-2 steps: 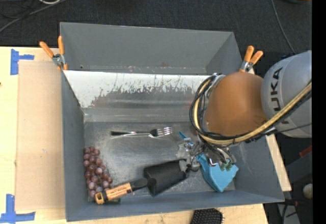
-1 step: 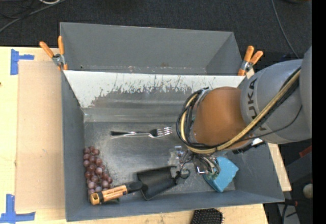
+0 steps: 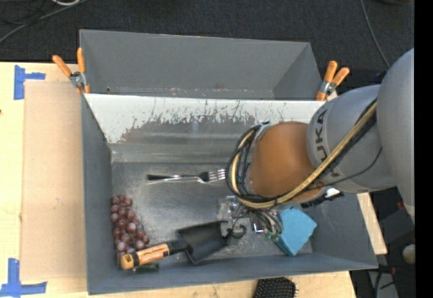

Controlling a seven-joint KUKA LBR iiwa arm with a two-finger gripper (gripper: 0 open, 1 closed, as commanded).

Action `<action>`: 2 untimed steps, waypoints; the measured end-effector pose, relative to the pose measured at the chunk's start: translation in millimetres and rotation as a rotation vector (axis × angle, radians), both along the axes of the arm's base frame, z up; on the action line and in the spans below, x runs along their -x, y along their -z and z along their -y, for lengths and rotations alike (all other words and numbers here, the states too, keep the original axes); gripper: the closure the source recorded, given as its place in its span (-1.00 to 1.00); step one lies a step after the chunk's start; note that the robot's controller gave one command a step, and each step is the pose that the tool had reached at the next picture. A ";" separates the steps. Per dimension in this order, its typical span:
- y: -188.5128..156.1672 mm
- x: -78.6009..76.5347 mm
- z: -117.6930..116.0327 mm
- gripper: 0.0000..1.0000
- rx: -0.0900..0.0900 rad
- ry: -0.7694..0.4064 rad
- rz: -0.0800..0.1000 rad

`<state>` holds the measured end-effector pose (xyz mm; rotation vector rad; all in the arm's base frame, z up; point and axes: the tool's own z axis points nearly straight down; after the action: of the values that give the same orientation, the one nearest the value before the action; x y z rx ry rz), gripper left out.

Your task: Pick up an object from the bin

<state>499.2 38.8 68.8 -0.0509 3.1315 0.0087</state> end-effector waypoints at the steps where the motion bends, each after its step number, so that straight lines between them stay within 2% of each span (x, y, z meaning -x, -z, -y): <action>1: -88.8 10.2 -1.3 1.00 0.001 -0.044 -0.009; 2: -156.0 20.5 -15.6 1.00 0.000 -0.053 -0.003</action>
Offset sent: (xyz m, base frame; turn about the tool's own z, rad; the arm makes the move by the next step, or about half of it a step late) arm -0.0211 0.0151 0.1530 -0.0522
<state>478.7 54.3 224.7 -0.1337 3.1323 0.0085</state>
